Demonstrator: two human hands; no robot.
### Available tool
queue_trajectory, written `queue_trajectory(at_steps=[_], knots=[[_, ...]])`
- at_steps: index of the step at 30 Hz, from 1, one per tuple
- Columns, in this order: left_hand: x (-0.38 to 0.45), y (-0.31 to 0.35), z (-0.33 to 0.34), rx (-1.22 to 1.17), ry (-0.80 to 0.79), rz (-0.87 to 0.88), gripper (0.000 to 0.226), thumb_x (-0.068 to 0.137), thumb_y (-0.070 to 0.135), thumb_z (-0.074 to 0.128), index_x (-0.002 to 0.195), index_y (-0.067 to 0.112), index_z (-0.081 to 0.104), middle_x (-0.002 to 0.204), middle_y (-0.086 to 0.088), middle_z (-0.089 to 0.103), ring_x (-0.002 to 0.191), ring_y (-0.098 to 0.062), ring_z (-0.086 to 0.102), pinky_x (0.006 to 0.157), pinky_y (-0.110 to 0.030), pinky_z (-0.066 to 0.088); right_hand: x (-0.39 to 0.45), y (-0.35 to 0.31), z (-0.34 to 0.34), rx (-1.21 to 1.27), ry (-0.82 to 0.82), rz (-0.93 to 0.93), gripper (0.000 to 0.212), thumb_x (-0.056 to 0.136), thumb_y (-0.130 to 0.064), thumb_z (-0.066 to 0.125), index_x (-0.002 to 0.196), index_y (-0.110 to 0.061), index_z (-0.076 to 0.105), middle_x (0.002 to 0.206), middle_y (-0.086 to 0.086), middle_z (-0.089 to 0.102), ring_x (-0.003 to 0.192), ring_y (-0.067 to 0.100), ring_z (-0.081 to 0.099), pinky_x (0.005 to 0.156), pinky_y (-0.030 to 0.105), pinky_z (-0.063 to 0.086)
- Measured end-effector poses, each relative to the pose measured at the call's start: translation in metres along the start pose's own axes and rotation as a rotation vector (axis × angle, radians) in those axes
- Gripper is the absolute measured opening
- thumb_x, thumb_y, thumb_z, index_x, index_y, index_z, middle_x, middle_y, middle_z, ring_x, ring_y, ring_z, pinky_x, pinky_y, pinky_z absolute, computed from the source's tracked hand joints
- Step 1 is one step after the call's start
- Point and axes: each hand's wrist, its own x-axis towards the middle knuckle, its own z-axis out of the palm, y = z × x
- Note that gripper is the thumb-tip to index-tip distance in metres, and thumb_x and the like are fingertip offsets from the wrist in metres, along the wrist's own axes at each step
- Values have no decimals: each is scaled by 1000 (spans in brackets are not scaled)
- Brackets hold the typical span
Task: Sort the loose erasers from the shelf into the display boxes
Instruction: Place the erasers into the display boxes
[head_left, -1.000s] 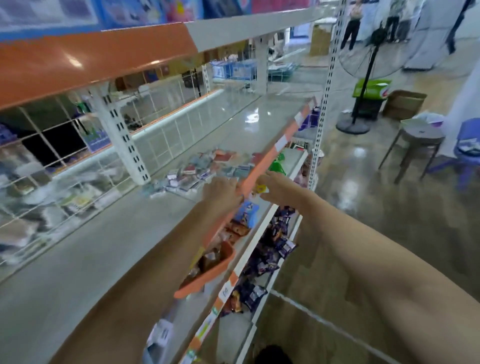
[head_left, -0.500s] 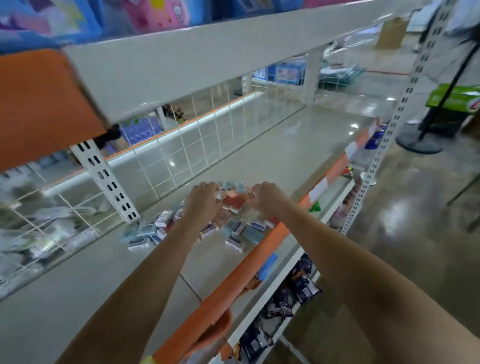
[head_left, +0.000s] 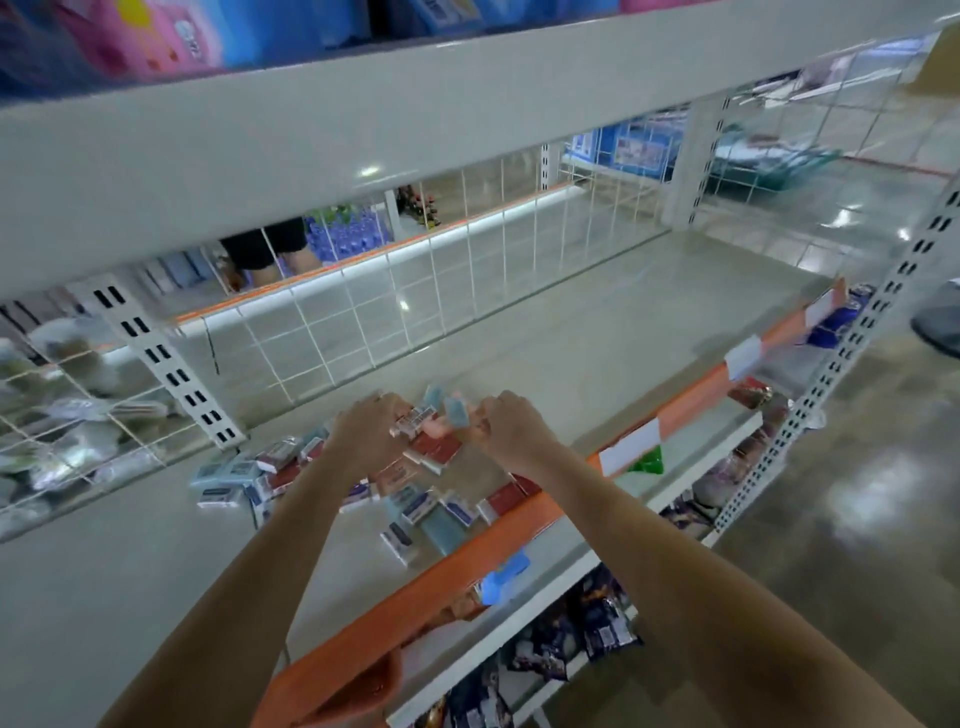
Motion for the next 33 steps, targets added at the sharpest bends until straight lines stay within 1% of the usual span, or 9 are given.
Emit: queue_trajectory(at_steps=[4,7,14,17,20,23,28,31,33], knots=[[-4,3,-1,-3,-2,-14,43,82,20,67,123,17,55,120,-8,60,108,-26,56,90,-36,42,-4,9,-8,79,-13,-32,36,90,-25,53,118,-2,55,116,15,49,105,31,54,89,34,41],[-7,2,-3,-50,29,-46,41,81,18,67,121,16,59,118,-10,63,106,-27,58,90,-36,43,-6,15,-14,91,13,-55,30,88,-10,50,117,-5,58,115,13,49,105,30,55,89,33,43],[-34,-2,-15,-380,183,-73,30,86,9,61,116,16,66,111,-4,66,94,-19,61,82,-29,46,-9,11,-29,166,70,-234,34,85,-6,55,119,-6,58,115,12,51,101,26,56,88,30,45],[-63,-6,-25,-645,208,-135,25,86,6,63,108,18,65,99,-3,68,81,-12,64,74,-26,50,-13,-5,-27,266,53,-343,33,83,-11,62,116,-8,61,110,10,54,97,22,56,81,21,40],[-103,-8,-37,-986,233,-228,22,87,-2,59,97,17,61,86,-2,68,69,-4,65,67,-17,53,-19,-31,-19,383,44,-420,37,79,-15,71,115,-14,62,107,2,56,95,13,56,77,12,36],[-145,-21,-47,-1149,280,-329,19,88,0,58,91,19,60,75,7,70,65,-6,66,60,-18,53,-30,-63,-5,494,-7,-499,40,77,-11,74,115,-11,62,107,1,59,96,9,55,75,1,36],[-228,-61,-61,-1244,397,-465,19,89,-1,56,93,16,63,82,-2,69,64,-8,67,59,-17,53,-58,-138,25,599,-94,-672,34,79,-5,71,112,-9,64,108,2,61,95,8,59,82,7,42],[-289,-87,-65,-1267,453,-519,25,87,-6,55,95,16,62,87,-5,67,66,-8,67,62,-16,53,-84,-188,47,655,-185,-774,33,78,3,70,107,-10,63,103,0,62,89,-5,59,82,6,44],[-332,-103,-67,-1248,497,-554,31,85,-12,54,98,15,60,86,-3,65,64,-6,67,61,-15,52,-108,-222,62,694,-216,-811,31,77,4,69,103,-13,63,101,0,63,87,-4,61,82,6,45]])
